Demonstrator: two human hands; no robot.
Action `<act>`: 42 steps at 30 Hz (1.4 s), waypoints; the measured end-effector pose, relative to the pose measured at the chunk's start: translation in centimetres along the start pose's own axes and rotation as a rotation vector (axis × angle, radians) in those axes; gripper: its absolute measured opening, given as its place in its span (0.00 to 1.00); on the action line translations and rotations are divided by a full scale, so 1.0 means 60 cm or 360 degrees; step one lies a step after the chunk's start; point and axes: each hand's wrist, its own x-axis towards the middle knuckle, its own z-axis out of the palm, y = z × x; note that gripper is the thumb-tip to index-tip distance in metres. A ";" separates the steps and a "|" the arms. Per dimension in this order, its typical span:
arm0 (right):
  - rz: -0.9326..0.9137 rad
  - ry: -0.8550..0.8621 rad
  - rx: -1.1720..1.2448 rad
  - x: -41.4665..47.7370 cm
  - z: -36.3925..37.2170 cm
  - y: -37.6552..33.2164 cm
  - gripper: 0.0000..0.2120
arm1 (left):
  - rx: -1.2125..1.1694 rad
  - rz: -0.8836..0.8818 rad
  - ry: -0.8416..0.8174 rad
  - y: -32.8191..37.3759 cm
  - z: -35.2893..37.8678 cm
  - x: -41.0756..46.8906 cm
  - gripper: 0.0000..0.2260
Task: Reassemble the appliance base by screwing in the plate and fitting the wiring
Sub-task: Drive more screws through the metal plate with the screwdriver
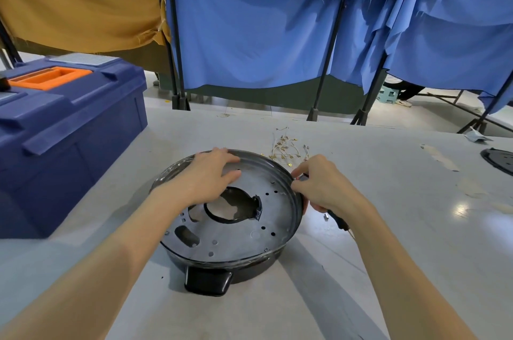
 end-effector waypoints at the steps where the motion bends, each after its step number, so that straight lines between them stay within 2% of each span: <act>1: 0.0011 -0.0029 0.0061 -0.001 -0.008 0.003 0.10 | -0.0045 0.0091 0.0045 0.006 0.006 -0.010 0.18; 4: 0.0072 0.0027 0.0058 -0.002 -0.039 0.023 0.07 | -0.0256 0.0278 0.0110 0.028 0.020 -0.040 0.10; 7: 0.0239 0.0051 -0.0225 0.001 -0.054 0.049 0.06 | -0.0345 0.0335 -0.0007 0.044 0.026 -0.062 0.07; 12: 0.0414 -0.0023 -0.0558 0.009 -0.030 0.084 0.13 | -0.0478 0.0291 -0.0240 0.048 0.029 -0.075 0.07; 16: 0.0434 0.0007 -0.0692 0.019 -0.014 0.089 0.20 | -0.0518 0.0291 -0.0216 0.046 0.030 -0.078 0.06; 23: 0.0439 -0.0025 -0.0742 0.016 -0.003 0.086 0.18 | -0.0546 0.0306 -0.0166 0.043 0.030 -0.084 0.05; 27: 0.0370 -0.0025 -0.0478 0.001 -0.021 0.062 0.08 | -0.0674 0.0289 -0.0006 0.054 0.034 -0.087 0.06; 31: -0.0016 0.0103 0.0130 -0.033 -0.061 0.010 0.07 | -0.0932 0.0391 0.0296 0.083 0.039 -0.095 0.10; 35: -0.0290 -0.0303 0.0635 -0.070 -0.074 -0.038 0.04 | -0.1155 0.0529 0.0622 0.114 0.034 -0.102 0.10; 37: -0.0330 -0.0455 0.0750 -0.074 -0.075 -0.043 0.10 | -0.1172 0.0555 0.0734 0.120 0.030 -0.104 0.08; 39: -0.0362 -0.0528 0.0821 -0.073 -0.073 -0.043 0.15 | -0.1180 0.0571 0.0780 0.122 0.028 -0.107 0.07; 42: -0.0396 -0.0560 0.0811 -0.070 -0.065 -0.041 0.14 | -0.1151 0.0589 0.0821 0.122 0.026 -0.110 0.06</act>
